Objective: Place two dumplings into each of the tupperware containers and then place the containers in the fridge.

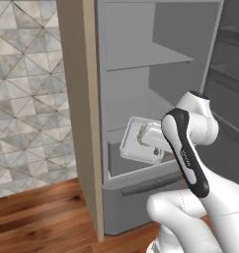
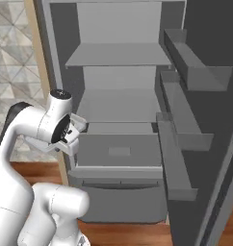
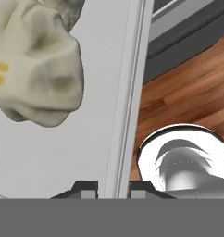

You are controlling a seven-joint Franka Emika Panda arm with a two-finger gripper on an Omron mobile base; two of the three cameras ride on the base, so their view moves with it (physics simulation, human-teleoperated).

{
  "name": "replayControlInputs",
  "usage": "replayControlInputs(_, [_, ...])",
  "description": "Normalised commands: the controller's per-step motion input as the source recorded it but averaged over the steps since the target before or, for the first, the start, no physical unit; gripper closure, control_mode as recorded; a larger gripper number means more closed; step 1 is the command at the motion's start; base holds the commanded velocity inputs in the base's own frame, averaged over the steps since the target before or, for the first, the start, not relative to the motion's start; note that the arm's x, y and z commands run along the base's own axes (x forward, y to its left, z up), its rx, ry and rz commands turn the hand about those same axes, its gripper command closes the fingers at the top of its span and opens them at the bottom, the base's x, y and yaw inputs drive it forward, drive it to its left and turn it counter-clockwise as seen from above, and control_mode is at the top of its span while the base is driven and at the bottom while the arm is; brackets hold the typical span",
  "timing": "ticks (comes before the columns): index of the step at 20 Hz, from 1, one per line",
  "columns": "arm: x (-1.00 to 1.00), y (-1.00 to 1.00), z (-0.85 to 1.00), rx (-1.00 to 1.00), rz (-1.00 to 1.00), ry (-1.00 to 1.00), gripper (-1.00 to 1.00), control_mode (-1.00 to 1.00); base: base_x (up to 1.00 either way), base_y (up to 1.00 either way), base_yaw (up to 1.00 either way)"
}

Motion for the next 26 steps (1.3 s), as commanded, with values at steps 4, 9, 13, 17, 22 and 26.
replayControlInputs(4, [0.0,0.0,0.0,0.0,0.0,0.0,1.0,1.0,0.74,-0.05,0.35])
replayControlInputs(9, [0.0,0.0,0.0,0.0,0.0,0.0,1.0,1.0,0.45,-0.06,0.28])
replayControlInputs(13, [0.06,-0.39,0.0,0.0,0.11,0.0,1.0,-1.0,0.05,-0.03,0.06])
replayControlInputs(17, [0.34,-0.94,-0.01,0.01,0.0,0.0,1.0,-1.0,0.0,0.0,0.0])
replayControlInputs(22, [0.49,-0.99,-0.07,0.06,-0.15,-0.06,1.0,-1.0,0.0,0.0,0.0])
replayControlInputs(26, [0.77,-0.95,-0.14,0.07,-0.22,-0.1,1.0,-1.0,0.0,0.0,0.0])
